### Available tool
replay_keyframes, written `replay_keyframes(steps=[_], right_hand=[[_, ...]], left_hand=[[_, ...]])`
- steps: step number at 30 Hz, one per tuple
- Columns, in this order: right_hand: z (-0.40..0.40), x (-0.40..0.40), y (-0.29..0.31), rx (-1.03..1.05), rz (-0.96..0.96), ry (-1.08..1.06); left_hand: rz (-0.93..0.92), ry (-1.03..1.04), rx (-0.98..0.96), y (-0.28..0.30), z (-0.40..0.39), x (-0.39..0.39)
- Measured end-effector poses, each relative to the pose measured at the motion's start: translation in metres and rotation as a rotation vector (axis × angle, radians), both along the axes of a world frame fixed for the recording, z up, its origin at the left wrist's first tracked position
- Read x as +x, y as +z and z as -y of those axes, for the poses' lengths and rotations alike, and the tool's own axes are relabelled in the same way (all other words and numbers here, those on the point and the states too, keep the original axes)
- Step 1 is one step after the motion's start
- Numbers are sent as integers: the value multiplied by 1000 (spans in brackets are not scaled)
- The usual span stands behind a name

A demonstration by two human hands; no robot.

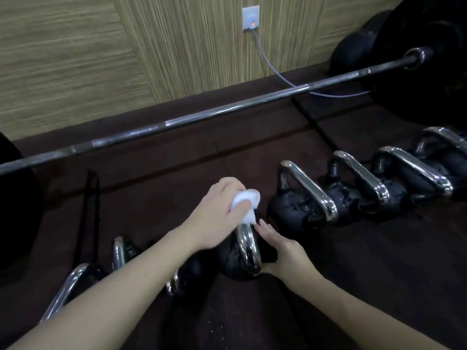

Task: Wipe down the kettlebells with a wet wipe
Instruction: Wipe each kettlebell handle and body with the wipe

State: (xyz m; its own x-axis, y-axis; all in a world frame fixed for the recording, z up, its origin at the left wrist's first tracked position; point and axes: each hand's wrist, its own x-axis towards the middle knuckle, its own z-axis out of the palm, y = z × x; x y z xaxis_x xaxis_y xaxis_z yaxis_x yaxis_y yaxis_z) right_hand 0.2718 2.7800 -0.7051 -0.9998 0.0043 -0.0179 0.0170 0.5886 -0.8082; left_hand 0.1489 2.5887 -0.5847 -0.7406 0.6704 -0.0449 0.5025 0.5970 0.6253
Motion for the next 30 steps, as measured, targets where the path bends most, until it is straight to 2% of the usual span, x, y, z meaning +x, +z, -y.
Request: replay_keyframes(steps=[4, 5, 7, 9, 10, 13, 15, 18, 20, 23, 26, 28, 30], right_hand=[[1, -1, 2, -2, 16, -5], [1, -1, 2, -3, 22, 0], [1, 0, -1, 21, 19, 3], [2, -1, 0, 25, 29, 3], [2, -2, 2, 17, 32, 9], [2, -4, 0, 16, 9, 10], [2, -4, 3, -51, 10, -20], [4, -1, 7, 3, -22, -49], [5, -1, 8, 17, -35, -37], [2, -3, 3, 29, -34, -4], [0, -4, -4, 15, -18, 13], [-1, -3, -7, -7, 0, 18], [-2, -2, -7, -9, 5, 16]], left_hand=[[569, 402, 99, 5, -31, -37], [669, 444, 130, 5, -32, -37], [670, 393, 195, 6, -29, -22], [501, 321, 219, 4, -15, -2], [338, 224, 178, -1, -8, 5], [-323, -211, -147, -4, 15, 30], [-623, -449, -292, -8, 24, 46], [-885, -630, -387, -16, 28, 50], [-917, -668, -353, -15, 27, 39], [-758, -610, -293, -6, 25, 20], [-447, -360, -239, 1, 21, -1], [-91, -108, -143, 11, 8, -11], [357, 182, 44, 23, -10, -13]])
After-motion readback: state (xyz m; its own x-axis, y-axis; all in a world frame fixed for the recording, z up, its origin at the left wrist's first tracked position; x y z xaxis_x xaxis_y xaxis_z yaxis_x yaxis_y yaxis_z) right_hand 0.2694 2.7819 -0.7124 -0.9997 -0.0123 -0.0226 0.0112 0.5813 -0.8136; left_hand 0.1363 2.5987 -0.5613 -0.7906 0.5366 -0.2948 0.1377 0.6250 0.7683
